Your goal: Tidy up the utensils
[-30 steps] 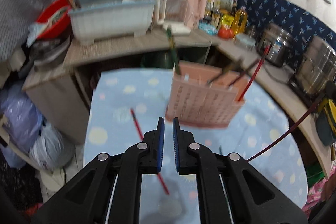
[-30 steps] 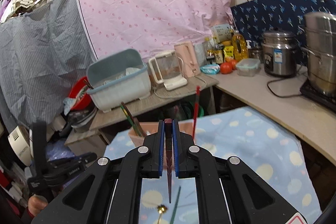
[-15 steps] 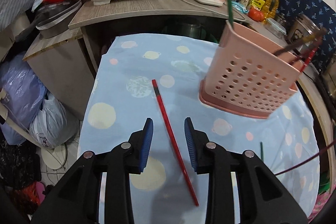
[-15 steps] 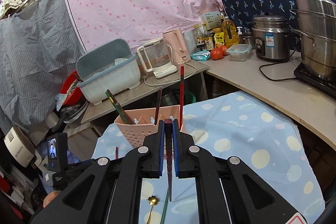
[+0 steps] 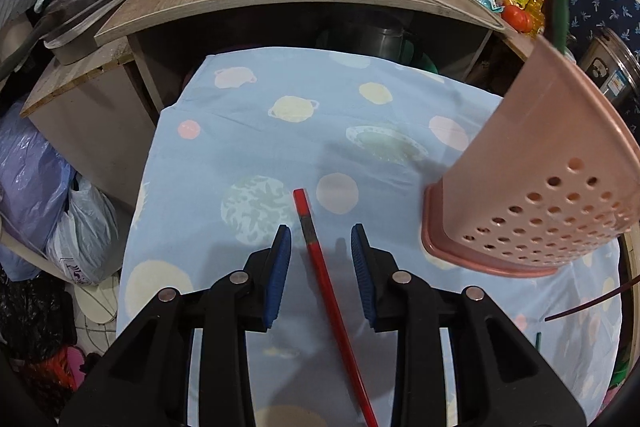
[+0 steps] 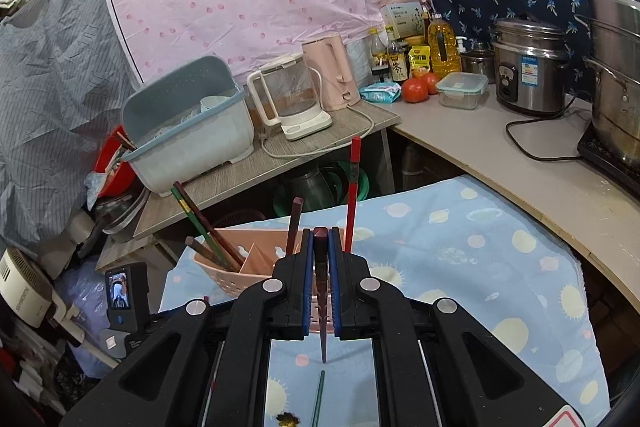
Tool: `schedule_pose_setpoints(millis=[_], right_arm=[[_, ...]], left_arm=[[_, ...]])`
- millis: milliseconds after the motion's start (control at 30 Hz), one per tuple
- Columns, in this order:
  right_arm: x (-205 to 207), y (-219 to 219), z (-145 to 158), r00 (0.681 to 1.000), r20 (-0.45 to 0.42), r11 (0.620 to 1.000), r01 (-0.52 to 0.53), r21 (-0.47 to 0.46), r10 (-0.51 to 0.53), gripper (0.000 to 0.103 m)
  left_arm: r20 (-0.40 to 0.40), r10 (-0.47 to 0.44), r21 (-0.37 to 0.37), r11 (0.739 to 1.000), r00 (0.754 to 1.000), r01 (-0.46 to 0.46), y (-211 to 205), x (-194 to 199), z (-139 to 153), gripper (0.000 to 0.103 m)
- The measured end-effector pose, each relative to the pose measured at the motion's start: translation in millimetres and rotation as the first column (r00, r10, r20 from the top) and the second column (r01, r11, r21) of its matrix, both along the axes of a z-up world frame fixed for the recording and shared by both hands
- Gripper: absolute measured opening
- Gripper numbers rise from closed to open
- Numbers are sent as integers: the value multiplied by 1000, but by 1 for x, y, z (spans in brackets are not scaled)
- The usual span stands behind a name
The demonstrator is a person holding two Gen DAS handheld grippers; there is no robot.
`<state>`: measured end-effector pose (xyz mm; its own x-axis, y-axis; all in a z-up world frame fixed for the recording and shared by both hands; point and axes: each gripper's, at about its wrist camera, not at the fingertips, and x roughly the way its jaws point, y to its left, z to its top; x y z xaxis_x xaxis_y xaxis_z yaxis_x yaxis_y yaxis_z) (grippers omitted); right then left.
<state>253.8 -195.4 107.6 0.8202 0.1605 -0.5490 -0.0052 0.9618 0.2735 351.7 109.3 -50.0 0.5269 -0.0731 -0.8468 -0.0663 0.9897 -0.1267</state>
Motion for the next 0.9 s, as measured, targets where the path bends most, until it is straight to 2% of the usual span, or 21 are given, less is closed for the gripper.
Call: schedule_pose_setpoints(millis=[133, 200, 267, 433, 600, 900], right_arm=[[8, 3, -2, 1000, -11, 1000, -8, 2, 8, 7], [9, 4, -4, 1000, -16, 1000, -12, 3, 12, 7], [9, 6, -6, 1000, -21, 1000, -15, 2, 15, 7], [8, 6, -8, 1000, -27, 1000, -12, 7, 12, 7], [1, 8, -5, 1000, -25, 1000, -18, 13, 19, 7], [-25, 4, 10, 1000, 6, 999, -22, 30, 22, 7]], left_arm=[[-24, -6, -7, 1000, 1000, 6, -2, 9, -10, 26], [-42, -8, -8, 1000, 999, 8, -2, 12, -16, 13], [-51, -12, -12, 1000, 999, 11, -3, 13, -20, 9], [-46, -26, -19, 1000, 999, 25, -4, 8, -19, 8], [-17, -30, -44, 999, 999, 29, -5, -10, -3, 7], [68, -51, -87, 995, 996, 57, -7, -57, 52, 7]])
